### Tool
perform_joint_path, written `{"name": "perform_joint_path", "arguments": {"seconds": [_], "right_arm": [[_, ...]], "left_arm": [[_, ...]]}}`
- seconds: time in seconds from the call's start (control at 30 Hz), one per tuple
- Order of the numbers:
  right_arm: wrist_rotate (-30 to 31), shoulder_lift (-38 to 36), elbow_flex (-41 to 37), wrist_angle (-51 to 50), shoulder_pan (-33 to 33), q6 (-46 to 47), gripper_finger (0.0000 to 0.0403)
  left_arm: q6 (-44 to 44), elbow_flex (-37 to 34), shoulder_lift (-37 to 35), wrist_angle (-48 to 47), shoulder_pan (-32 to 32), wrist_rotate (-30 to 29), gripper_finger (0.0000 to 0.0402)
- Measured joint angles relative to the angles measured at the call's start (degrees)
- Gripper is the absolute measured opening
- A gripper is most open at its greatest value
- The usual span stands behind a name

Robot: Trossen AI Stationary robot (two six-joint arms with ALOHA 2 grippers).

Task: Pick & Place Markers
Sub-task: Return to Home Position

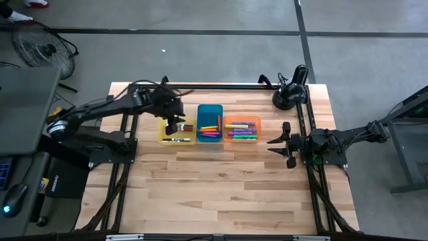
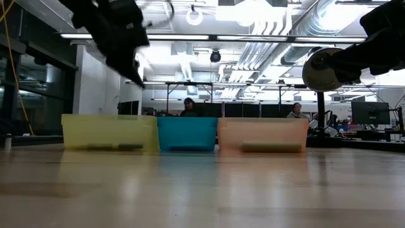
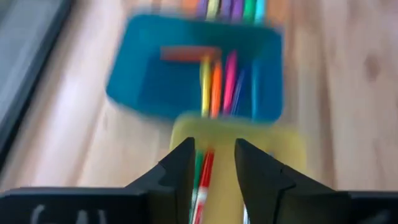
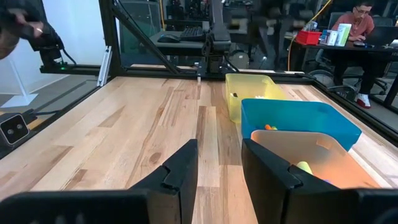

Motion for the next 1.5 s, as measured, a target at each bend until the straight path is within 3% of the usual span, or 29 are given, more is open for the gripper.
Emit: {"name": "perform_joint_path", "arguments": {"seconds": [0.27,0.57,0.63,0.83,1.17,1.33,1.5], "right_arm": [[0.00,0.00,0.00,0.00,-0.01,-0.01,0.0113],[0.00,0.00,0.00,0.04,0.00,0.00,0.0113],[0.00,0.00,0.00,0.01,-0.01,0.00,0.0113],[0.00,0.00,0.00,0.09,-0.01,0.01,0.0113],[0.00,0.00,0.00,0.03,0.00,0.01,0.0113],[0.02,0.04,0.02,0.09,-0.01,0.01,0.0113],[0.00,0.02,0.02,0.00,-0.01,0.00,0.0113]], "left_arm": [[-4.18,-4.32,-12.81,8.50,-10.55,-3.17,0.0062],[-8.99,-23.72,-29.12,26.59,-21.97,-10.12,0.0004],[-9.17,-27.54,-32.51,29.16,-24.22,-11.08,0.0002],[-10.14,-36.94,-44.82,32.38,-29.87,-21.21,0.0001],[-8.94,-46.70,-65.92,33.35,-34.55,-19.35,0.0001],[-6.95,-47.56,-66.38,34.52,-35.19,-15.48,0.0001],[-5.62,-47.54,-66.42,35.58,-35.12,-15.25,0.0001]]}}
